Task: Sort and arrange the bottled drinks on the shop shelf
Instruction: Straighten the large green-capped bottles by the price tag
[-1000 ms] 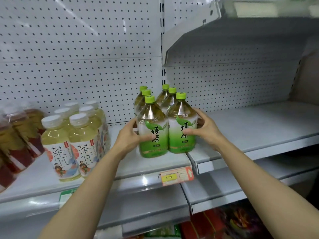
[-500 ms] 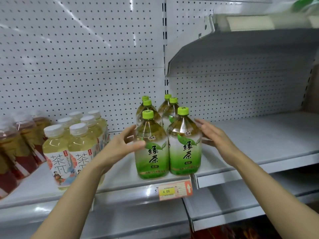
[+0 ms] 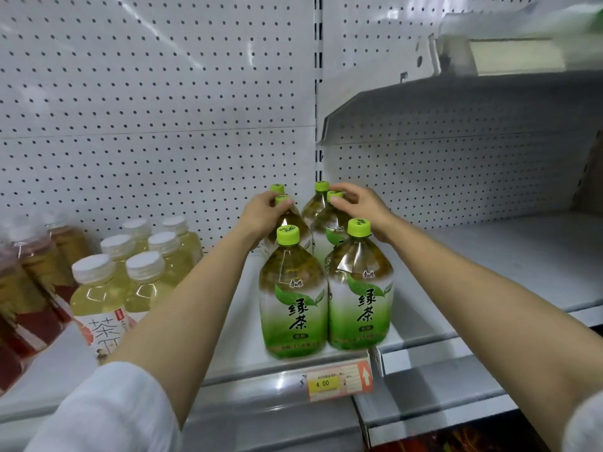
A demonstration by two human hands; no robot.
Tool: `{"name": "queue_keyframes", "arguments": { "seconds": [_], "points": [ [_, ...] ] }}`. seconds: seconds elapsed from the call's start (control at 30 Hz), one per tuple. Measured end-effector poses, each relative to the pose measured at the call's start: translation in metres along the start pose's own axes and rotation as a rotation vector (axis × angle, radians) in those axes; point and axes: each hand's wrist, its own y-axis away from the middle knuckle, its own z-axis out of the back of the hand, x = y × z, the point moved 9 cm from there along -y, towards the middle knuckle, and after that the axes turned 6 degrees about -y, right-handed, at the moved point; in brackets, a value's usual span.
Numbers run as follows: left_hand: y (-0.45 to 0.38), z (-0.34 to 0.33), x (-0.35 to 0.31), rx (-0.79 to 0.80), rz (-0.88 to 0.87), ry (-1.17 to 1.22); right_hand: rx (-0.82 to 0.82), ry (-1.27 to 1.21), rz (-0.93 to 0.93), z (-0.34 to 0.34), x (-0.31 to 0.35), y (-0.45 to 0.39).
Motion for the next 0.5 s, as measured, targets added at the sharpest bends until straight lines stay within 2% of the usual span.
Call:
{"name": "queue_keyframes", "arguments": {
  "seconds": [0.2, 0.5],
  "points": [
    [0.004, 0.005, 0.006, 0.009, -0.029, 0.051, -0.05, 0.077, 0.016, 0.002, 0.002, 0.006],
    [0.027, 0.007, -0.013, 0.053, -0.121, 0.063, 0.038, 0.021, 0.057, 0.007, 0.012, 0.036]
  ]
}}
